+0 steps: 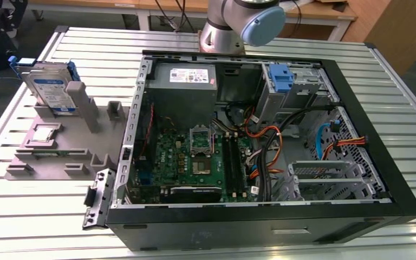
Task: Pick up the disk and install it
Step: 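Pick up the disk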
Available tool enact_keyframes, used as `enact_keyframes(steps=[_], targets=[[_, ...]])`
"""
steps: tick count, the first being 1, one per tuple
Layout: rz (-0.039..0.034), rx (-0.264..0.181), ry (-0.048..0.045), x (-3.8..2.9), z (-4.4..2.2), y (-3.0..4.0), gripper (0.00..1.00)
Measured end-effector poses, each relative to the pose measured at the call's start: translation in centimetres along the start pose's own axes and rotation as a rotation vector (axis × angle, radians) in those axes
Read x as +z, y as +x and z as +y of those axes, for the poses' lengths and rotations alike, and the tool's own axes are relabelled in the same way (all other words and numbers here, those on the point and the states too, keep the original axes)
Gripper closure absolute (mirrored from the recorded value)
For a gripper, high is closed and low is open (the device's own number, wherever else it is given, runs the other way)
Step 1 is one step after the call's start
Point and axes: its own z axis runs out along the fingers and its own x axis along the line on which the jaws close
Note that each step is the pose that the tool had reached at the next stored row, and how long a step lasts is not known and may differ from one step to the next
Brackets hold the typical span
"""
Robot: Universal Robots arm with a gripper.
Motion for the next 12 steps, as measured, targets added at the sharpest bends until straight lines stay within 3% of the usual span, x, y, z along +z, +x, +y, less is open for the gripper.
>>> enact_keyframes(steps=[12], targets=[[0.0036, -0.175, -0.0028, 0.01, 0.0, 0.0, 0.9]])
